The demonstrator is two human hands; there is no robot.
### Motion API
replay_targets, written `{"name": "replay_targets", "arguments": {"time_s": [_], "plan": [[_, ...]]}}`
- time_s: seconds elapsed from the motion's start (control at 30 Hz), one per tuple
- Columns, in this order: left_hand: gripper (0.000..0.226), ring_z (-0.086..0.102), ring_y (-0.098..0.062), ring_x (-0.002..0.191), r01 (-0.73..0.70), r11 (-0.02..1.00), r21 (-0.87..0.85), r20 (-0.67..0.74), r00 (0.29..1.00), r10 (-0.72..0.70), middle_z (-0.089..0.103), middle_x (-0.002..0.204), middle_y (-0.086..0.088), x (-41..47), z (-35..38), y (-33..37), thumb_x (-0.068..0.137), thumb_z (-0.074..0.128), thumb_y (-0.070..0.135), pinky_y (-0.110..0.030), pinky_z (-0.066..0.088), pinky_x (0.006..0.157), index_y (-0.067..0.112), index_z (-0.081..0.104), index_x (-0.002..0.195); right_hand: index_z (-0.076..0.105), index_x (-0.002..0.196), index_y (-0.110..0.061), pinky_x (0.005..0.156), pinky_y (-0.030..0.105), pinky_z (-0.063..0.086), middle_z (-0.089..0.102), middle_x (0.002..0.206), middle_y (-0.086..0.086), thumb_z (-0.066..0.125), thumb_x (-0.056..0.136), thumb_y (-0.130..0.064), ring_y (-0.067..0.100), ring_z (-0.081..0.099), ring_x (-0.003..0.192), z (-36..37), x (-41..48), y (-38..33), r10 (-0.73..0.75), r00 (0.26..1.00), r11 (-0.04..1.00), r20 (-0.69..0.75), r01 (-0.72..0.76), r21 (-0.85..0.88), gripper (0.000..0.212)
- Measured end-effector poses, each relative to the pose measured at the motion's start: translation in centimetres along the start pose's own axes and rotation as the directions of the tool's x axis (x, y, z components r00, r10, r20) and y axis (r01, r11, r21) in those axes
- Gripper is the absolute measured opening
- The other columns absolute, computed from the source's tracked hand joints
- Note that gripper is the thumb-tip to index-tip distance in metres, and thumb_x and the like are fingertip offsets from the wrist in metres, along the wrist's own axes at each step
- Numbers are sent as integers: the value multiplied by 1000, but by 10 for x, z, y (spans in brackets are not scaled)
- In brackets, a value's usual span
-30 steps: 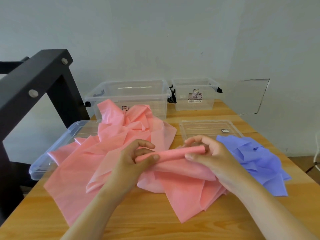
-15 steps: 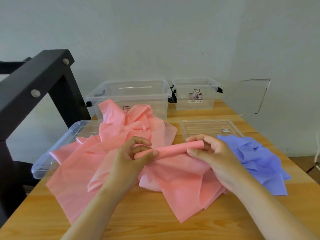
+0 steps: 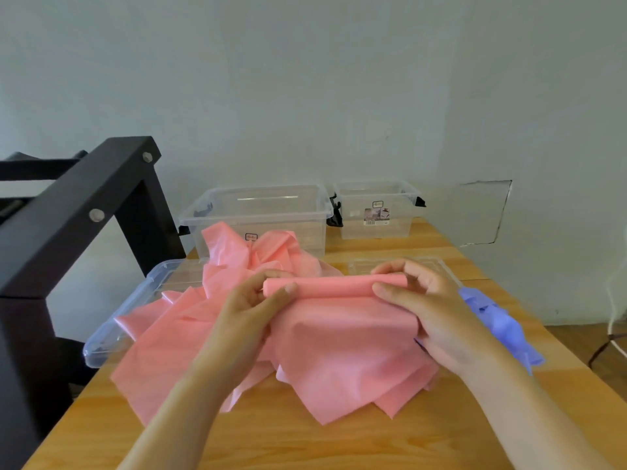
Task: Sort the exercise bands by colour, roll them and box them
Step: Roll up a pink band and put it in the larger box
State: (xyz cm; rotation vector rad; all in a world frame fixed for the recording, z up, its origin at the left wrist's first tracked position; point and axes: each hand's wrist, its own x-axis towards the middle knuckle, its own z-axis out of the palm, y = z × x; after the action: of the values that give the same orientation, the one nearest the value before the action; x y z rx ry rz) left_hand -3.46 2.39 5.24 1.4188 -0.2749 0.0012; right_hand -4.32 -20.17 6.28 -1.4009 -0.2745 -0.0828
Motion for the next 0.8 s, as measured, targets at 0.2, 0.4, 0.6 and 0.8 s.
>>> {"name": "replay_targets", "arguments": {"time_s": [0.2,0.4,0.6,0.8], "plan": [[21,62,-14,70,-29,999,34,0,1000,29,67,85,-7,-1,-7,7,83,71,35,-23,51,59,16,69,92,70,79,-24,58,22,47,66,81,1,81,70,-15,12,61,69,5,-3,-6,-7,999,1000,33,8,-28,17],[13,53,1,68,57,943,329,-143,990,-10,59,80,7,-2,-12,-33,95,60,30,-15,43,62,25,70,101,68,83,-25,82,35,49,74,94,4,75,79,-11,24,68,87,2,2,50,129,988,963,-80,-144,-229,16],[15,53,2,60,77,947,311,-162,986,-27,61,74,6,1,-13,-42,93,62,14,-9,42,53,18,67,106,70,81,-28,74,31,47,73,93,6,80,75,-17,19,66,82,-5,4,59,183,980,971,-82,-193,-140,16],[16,58,-1,96,87,951,297,-219,975,-21,63,103,11,-3,-7,-60,98,54,26,-23,47,79,33,61,110,74,85,-15,73,34,51,72,88,5,76,66,-16,18,68,76,-1,2,67,297,948,953,-115,-288,91,20]]}}
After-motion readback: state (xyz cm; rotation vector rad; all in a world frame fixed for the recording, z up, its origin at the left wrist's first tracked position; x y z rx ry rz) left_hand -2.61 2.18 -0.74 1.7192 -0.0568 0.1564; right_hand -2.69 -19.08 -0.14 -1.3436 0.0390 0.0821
